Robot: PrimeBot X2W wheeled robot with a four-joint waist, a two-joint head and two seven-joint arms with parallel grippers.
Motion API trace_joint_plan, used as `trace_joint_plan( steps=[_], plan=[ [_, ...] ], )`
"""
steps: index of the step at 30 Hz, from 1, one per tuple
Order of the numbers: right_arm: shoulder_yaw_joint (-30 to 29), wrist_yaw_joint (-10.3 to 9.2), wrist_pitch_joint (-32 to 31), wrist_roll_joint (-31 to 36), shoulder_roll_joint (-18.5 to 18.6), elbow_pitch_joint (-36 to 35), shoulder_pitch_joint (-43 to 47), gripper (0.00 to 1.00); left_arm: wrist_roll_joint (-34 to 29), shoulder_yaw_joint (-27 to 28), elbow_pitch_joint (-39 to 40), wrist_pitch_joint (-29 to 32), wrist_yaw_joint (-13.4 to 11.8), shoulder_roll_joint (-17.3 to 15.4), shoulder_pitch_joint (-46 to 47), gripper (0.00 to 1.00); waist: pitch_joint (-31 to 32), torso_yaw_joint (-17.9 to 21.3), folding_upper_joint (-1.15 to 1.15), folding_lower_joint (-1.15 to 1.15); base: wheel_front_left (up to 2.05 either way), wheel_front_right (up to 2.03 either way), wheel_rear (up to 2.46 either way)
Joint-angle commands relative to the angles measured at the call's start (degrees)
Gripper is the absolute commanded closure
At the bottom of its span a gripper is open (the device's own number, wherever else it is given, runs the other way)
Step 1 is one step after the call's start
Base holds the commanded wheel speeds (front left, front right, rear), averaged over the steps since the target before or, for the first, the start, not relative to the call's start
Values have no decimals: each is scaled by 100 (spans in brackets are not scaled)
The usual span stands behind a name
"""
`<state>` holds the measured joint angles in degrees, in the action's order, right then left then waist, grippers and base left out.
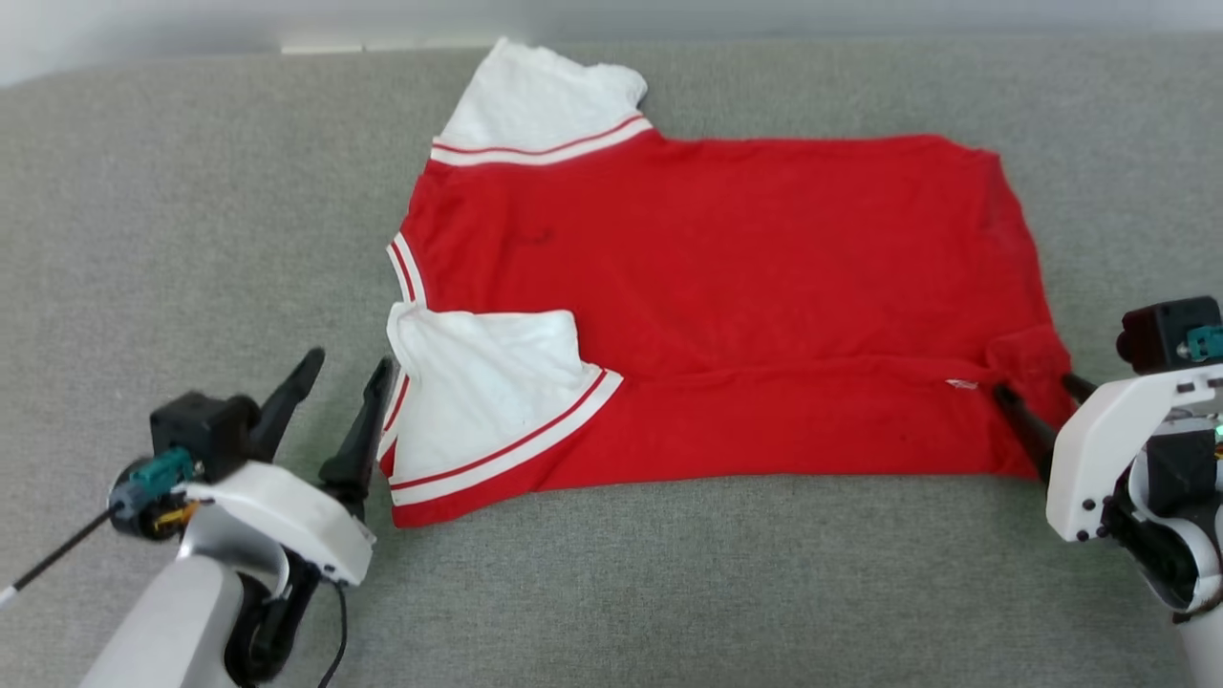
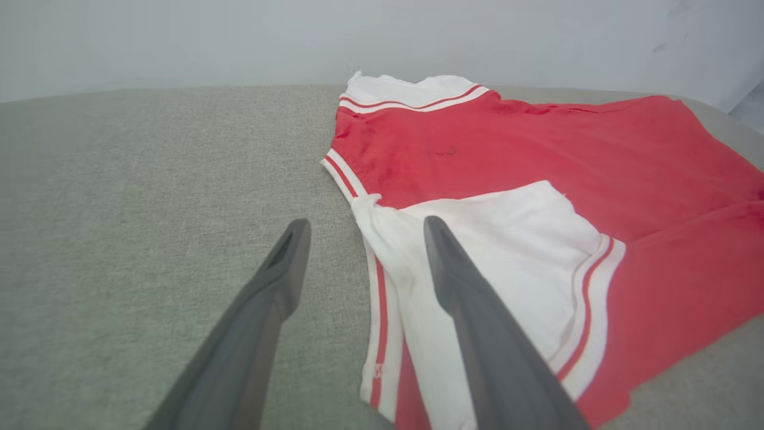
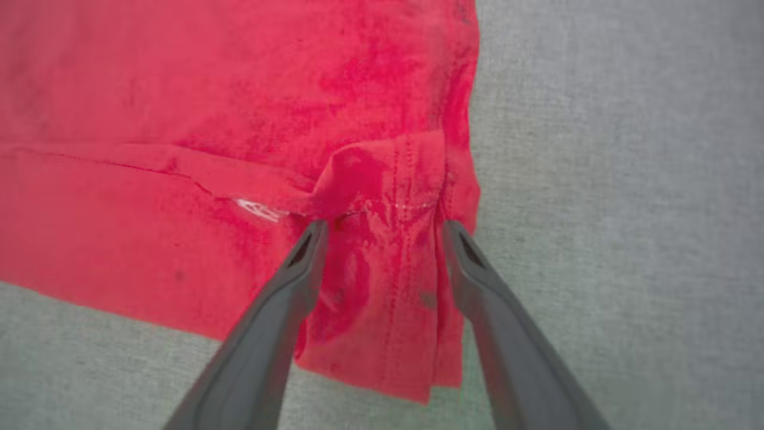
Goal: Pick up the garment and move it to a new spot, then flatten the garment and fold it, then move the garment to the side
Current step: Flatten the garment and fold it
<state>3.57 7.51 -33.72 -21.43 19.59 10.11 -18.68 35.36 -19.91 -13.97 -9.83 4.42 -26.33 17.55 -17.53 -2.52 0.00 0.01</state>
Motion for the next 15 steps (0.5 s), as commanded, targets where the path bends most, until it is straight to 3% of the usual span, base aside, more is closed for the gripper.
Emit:
trace_joint_plan(
  steps=[1, 7, 15],
  plan=[
    [-5, -4, 43, 18, -29, -27, 69, 0, 19, 19, 23, -33, -43, 14, -86, 0, 172, 27, 0, -1, 0, 0, 0],
    [-67, -4, -61, 176, 7, -443, 493, 0, 230, 225, 461, -83, -449, 125, -697, 0, 584, 89, 0, -1, 0, 0, 0],
    [-541, -3, -419, 427, -472, -1193, 1223, 0, 299, 0, 1244, 699, -897, -19, -1527, 0, 756, 154, 0, -1, 0, 0, 0]
  ],
)
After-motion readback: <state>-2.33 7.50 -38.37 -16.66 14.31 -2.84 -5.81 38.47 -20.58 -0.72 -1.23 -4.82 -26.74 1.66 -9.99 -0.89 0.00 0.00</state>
